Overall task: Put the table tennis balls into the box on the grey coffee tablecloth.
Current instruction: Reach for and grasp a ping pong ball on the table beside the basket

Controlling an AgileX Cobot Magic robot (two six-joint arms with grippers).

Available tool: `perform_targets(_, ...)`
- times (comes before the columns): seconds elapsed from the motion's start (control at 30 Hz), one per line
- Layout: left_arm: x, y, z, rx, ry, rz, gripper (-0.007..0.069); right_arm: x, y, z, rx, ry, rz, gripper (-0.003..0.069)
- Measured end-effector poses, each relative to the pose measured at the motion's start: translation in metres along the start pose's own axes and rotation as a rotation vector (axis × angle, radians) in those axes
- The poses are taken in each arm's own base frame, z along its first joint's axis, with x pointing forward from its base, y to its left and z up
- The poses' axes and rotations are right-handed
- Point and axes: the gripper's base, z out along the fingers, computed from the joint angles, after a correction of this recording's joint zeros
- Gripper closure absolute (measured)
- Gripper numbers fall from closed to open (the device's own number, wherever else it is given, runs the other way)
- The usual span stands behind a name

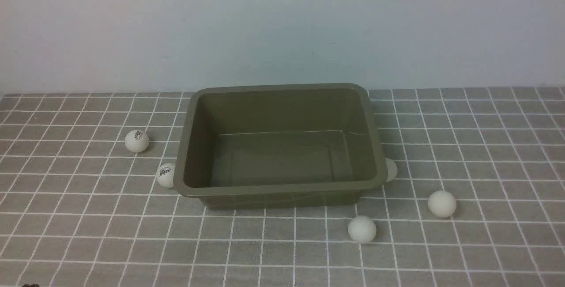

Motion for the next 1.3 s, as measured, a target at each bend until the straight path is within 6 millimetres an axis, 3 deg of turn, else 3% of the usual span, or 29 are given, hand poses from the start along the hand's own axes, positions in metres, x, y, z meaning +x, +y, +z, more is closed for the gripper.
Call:
perform_targets(0.93,0.0,0.0,0.0,-0.005,-0.001,0.011,0.0629,0.0,0.0,0.0,0.0,0.0,0.0,0.0673)
perform_targets(1.17,-0.019,-0.003,-0.002,0.072,-0.208,-0.366,0.0629,0.0,0.0,0.0,0.0,0.0,-0.001,0.0673)
perform_targets(1.3,-0.033,0.001,-0.006,0.072,-0.378,-0.444,0.0629,0.0,0.0,0.0,0.001,0.0,-0.003,0.0673)
